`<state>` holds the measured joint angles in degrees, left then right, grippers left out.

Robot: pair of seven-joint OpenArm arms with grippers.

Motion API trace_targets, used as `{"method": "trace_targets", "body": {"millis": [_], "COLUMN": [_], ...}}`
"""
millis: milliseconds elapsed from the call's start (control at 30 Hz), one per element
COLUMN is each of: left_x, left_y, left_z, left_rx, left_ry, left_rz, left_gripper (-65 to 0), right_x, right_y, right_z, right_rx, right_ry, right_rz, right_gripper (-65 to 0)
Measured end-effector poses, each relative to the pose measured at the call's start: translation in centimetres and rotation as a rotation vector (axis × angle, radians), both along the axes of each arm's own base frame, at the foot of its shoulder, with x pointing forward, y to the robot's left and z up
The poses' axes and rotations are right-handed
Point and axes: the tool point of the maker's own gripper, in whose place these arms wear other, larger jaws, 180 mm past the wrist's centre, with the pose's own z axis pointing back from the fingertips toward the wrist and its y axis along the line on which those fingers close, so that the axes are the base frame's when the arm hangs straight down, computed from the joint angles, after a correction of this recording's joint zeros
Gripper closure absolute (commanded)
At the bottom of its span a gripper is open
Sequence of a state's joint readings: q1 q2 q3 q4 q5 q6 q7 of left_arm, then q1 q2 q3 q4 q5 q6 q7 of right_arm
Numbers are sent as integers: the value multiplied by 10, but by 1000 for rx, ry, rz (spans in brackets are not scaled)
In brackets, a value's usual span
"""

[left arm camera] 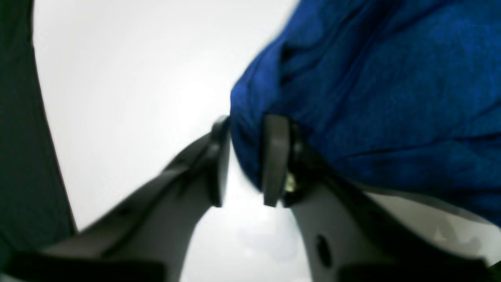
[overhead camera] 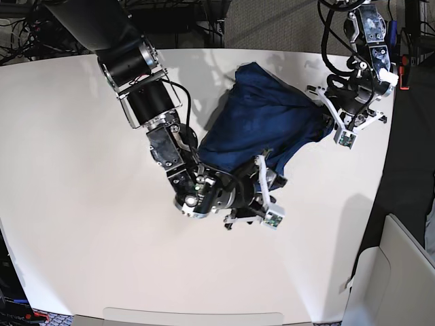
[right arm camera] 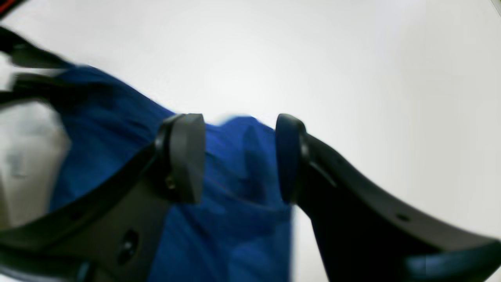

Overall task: Fold the T-shirt properly
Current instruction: 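Hold the bundle with both grippers and press it flat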

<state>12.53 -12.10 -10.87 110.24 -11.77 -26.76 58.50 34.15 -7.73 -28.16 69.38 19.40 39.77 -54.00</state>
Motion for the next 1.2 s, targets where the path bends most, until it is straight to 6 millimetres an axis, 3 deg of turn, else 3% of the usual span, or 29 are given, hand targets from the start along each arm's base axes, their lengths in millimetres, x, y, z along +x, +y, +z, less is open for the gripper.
{"method": "trace_targets", "body": {"millis": [167,300,467,567,667,800,900,1033,1200], "left_x": [1,2,-3,-21,-24,-33,-35,-30,-41], "left_y": [-18,-15,-20,-21,-19,-21,-35,-64,-74], "left_z": [-3,-1,18,7,5,-2,-11,-13,-42], "left_rx": [-22,-9,7,6,16,12,10,-43,-48], "left_ry": [7,3,-50,3,17,53,87,74,174], "left_rz": [-50,-48,-64,-70,-68,-71,-115,-187,-220], "left_gripper": [-224,-224,-224,-224,-224,-224,-224,-224,-224], "right_x": [-13,-23,-23,-18,-17,1,10,7,0], "right_y": [14,20,6,5,9,6,-10,-25,-49], "right_z": [-15,-42,-79,-80,-75,-36,-13,-22,-57], "right_rx": [-14,-48,-125,-107,-90,13,54,-20,-83], "right_ry": [25,66,58,35,21,-40,-66,-58,14], "right_rz": [49,82,71,62,66,-13,-91,-103,-122], "right_gripper": [-284,-284,-284,-284,-284,-284,-284,-284,-284]}}
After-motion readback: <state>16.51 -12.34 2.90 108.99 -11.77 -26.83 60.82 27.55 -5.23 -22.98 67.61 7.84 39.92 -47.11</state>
